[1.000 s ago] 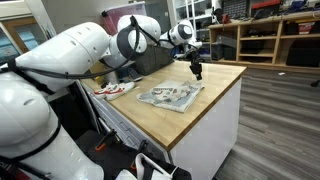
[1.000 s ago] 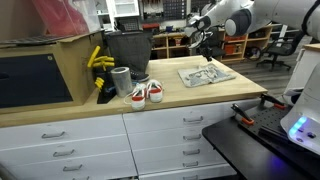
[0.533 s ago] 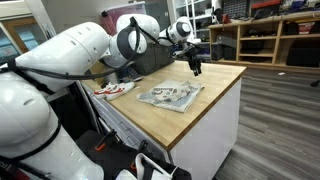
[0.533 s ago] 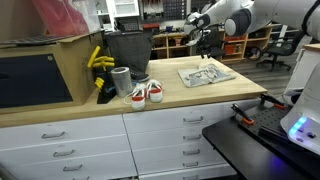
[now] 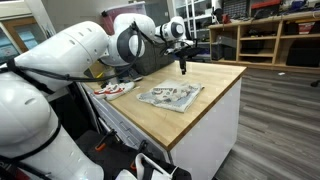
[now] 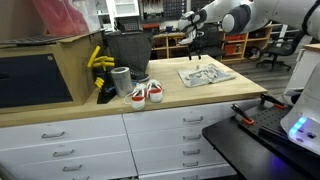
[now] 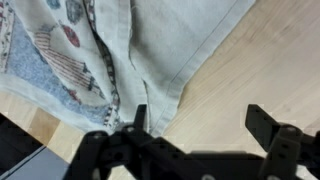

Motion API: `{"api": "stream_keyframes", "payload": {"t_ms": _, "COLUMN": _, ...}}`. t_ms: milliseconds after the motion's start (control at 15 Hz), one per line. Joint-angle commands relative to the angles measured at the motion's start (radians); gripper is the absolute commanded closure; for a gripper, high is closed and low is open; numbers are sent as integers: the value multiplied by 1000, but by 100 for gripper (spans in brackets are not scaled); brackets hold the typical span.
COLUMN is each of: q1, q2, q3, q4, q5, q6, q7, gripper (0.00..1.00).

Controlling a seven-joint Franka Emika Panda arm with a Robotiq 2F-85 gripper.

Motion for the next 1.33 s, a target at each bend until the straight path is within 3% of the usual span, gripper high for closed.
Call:
{"api": "stream_keyframes", "payload": {"t_ms": 0, "q1": 19, "q2": -25, "q3": 60, "q4": -18, "q5": 23, "q6": -61, "q7": -118, "gripper": 0}}
{"api": "stream_keyframes", "payload": {"t_ms": 667, "q1": 85, "q2": -17, "q3": 195, "q4": -40, "q5": 9, "q6": -280, "q7": -326, "gripper": 0}}
{"api": "stream_keyframes", "payload": {"t_ms": 1267, "q1": 98, "q2": 3, "q3": 191, "q4": -73, "q5": -25, "q6": -433, "q7": -440, "gripper": 0}}
